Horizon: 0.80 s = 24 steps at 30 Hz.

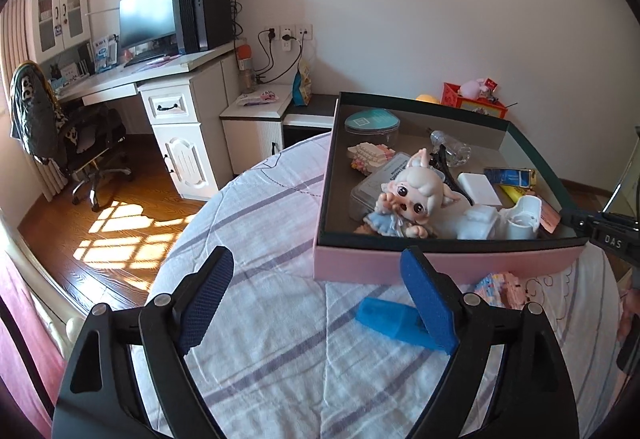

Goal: Organize rigid objects
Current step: 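Grip the pink box wall with the right gripper while the left moves toward the blue highlighter, then grasp the blue highlighter on the bed with the left gripper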

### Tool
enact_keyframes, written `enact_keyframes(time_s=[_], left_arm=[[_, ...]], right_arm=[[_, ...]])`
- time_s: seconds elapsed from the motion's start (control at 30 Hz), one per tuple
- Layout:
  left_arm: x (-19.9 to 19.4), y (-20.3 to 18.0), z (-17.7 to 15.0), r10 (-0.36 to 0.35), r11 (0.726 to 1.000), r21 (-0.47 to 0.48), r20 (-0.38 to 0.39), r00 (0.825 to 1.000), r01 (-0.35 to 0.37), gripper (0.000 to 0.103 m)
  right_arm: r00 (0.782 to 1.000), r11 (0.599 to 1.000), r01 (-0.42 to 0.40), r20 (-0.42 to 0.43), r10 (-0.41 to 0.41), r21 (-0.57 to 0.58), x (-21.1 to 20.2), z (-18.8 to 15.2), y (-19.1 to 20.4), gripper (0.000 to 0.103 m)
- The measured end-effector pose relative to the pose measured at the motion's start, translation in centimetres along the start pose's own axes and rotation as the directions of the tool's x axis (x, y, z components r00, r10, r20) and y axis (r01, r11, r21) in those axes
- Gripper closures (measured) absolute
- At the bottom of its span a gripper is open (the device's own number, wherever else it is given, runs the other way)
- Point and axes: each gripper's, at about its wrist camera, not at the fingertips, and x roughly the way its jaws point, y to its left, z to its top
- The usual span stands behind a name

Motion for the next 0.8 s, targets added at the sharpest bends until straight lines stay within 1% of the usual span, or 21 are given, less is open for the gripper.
enact_keyframes(time_s=[0.03,0.07,0.13,0.17,0.27,0.37,0.47,0.53,0.57,0.6,0.63,0.73,0.8], left_arm=[[-0.4,-0.3,-0.5,-0.001,1.000,-0.005,-0.004,1.000,0.001,0.009],[-0.7,-0.7,-1.1,-0.001,1.000,-0.015,-0.012,1.000,0.001,0.007],[-1.0,-1.8,-2.2,-0.035,0.999,-0.016,-0.030,0.999,0.035,0.006],[-0.8,-2.6,-2.7,-0.049,0.999,-0.005,-0.053,0.997,0.049,0.006],[-0.6,-5.3,-4.0,-0.074,0.995,0.061,-0.102,0.992,0.080,0.006],[0.0,-7.0,-4.8,-0.047,0.991,0.116,-0.132,0.990,0.062,0.006],[1.4,-7.8,-4.9,-0.036,0.991,0.119,-0.176,0.984,0.058,0.006],[2.5,-8.0,-4.6,-0.037,0.993,0.104,-0.214,0.976,0.060,0.006],[2.9,-7.9,-4.6,-0.026,0.995,0.091,-0.223,0.975,0.047,0.006],[3.3,-7.8,-4.5,0.002,0.996,0.086,-0.228,0.974,0.019,0.006],[3.3,-7.4,-4.5,0.020,0.997,0.080,-0.228,0.973,-0.002,0.006],[3.1,-5.6,-4.6,0.034,0.999,0.035,-0.228,0.973,-0.027,0.004],[2.6,-4.0,-4.9,0.058,0.998,0.022,-0.216,0.975,-0.054,0.004]], right_arm=[[1.000,1.000,-0.008,0.002,0.008,0.004,0.0,0.0,-0.1,0.088],[1.000,1.000,-0.014,0.003,0.014,0.008,0.0,-0.1,-0.2,0.088],[1.000,1.000,-0.018,0.001,0.018,0.008,0.0,0.0,-0.2,0.087],[1.000,1.000,-0.021,0.000,0.021,0.008,0.0,0.0,-0.3,0.087],[0.999,0.999,-0.040,-0.004,0.041,0.015,0.0,0.1,-0.5,0.086],[0.998,0.998,-0.056,-0.009,0.056,0.022,0.1,0.1,-0.7,0.086],[0.998,0.998,-0.059,-0.008,0.059,0.020,0.1,0.2,-0.8,0.086],[0.998,0.998,-0.066,-0.006,0.066,0.024,0.1,0.2,-0.9,0.085],[0.998,0.997,-0.069,-0.005,0.069,0.025,0.1,0.2,-0.9,0.085],[0.997,0.997,-0.071,-0.005,0.071,0.026,0.1,0.2,-0.9,0.085],[0.997,0.997,-0.071,-0.006,0.071,0.025,0.1,0.2,-0.9,0.085],[0.998,0.997,-0.070,-0.006,0.070,0.024,0.2,0.2,-0.9,0.085],[0.997,0.997,-0.070,-0.006,0.071,0.024,0.1,0.2,-0.9,0.085]])
